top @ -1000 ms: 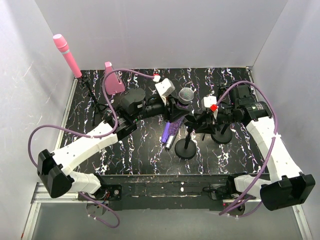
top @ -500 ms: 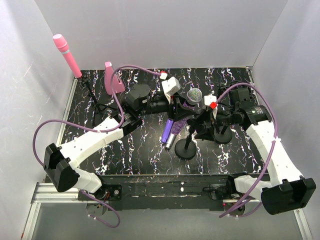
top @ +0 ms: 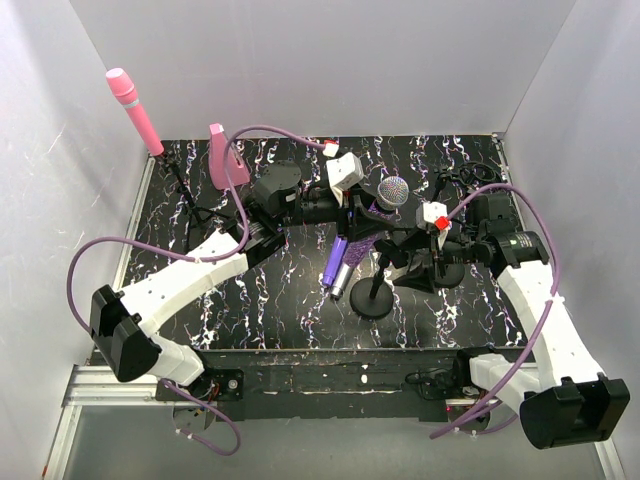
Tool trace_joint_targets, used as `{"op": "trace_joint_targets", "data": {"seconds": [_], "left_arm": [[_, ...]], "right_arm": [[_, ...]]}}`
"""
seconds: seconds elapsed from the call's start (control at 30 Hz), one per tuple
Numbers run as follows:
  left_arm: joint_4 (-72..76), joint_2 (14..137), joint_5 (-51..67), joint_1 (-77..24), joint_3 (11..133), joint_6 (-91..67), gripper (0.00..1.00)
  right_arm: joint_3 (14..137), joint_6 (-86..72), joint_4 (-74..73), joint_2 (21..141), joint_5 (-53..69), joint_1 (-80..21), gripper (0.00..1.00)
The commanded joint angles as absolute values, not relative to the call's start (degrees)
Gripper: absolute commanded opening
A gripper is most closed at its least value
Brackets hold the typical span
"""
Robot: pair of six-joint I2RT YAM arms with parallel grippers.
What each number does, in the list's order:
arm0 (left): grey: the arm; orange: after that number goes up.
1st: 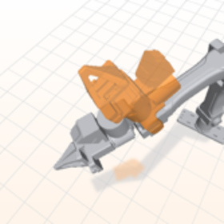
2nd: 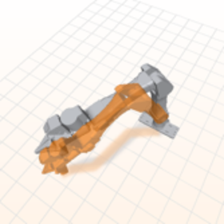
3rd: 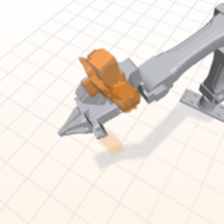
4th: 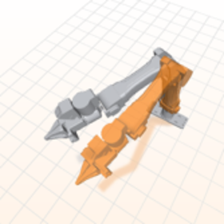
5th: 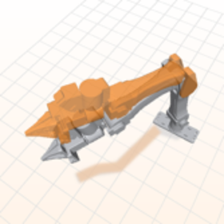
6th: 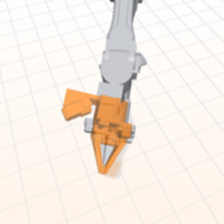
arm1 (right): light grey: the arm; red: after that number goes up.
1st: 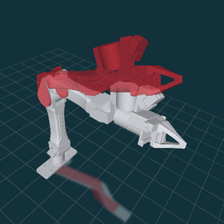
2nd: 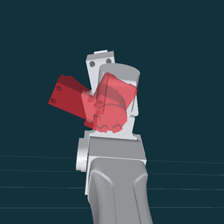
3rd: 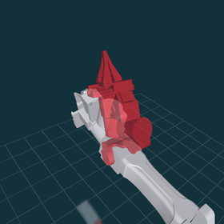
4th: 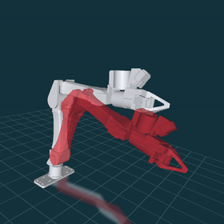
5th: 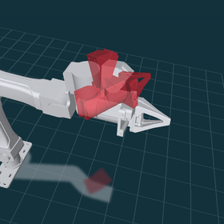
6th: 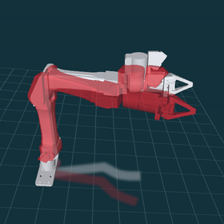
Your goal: Attach the microphones to the stand
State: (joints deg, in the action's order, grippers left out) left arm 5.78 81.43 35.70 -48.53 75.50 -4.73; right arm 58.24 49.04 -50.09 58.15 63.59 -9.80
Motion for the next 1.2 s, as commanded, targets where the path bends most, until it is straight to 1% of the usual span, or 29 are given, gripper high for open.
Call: {"op": "trace_joint_targets", "data": {"seconds": [0.0, 0.23, 0.4, 0.57, 0.7, 0.73, 0.77, 1.0, 1.07, 1.17], "left_arm": [[6.07, 80.33, 36.91, -48.69, 78.84, -2.73, 0.0], [4.31, 80.51, 37.7, -48.69, 79.54, -1.67, 0.0], [2.55, 81.03, 39.02, -48.69, 80.94, -0.26, 0.0], [1.23, 81.91, 40.86, -48.69, 81.83, 1.76, 0.0], [0.35, 83.58, 42.71, -48.69, 83.58, 2.2, 0.0], [0.26, 84.02, 43.32, -48.69, 84.19, 2.28, 0.0], [-1.56, 84.55, 43.85, -48.69, 84.63, 2.2, 0.0], [-0.61, 88.67, 48.07, -48.69, 87.44, 0.44, 0.0], [-0.35, 89.91, 49.21, -48.69, 87.63, -1.21, 0.0], [1.67, 90.7, 50.09, -48.78, 86.93, -2.72, 0.0]], "right_arm": [[55.82, 48.44, -43.43, 58.62, 69.95, -9.67, 0.86], [53.7, 45.45, -37.54, 59.59, 72.33, -9.67, 0.82], [52.3, 42.54, -34.19, 59.59, 72.86, -9.67, 0.73], [52.29, 42.36, -34.45, 59.41, 72.86, -9.67, 0.56], [52.65, 43.15, -35.86, 59.33, 73.21, -9.67, 0.35], [52.65, 43.15, -36.03, 59.33, 73.13, -9.67, 0.31], [52.73, 43.07, -36.12, 59.24, 72.86, -9.67, 0.29], [52.65, 42.19, -36.3, 59.24, 72.86, -9.67, 0.14], [52.74, 41.58, -35.95, 59.24, 72.6, -9.67, 0.11], [52.47, 41.05, -35.95, 58.98, 72.68, -9.67, 0.09]]}}
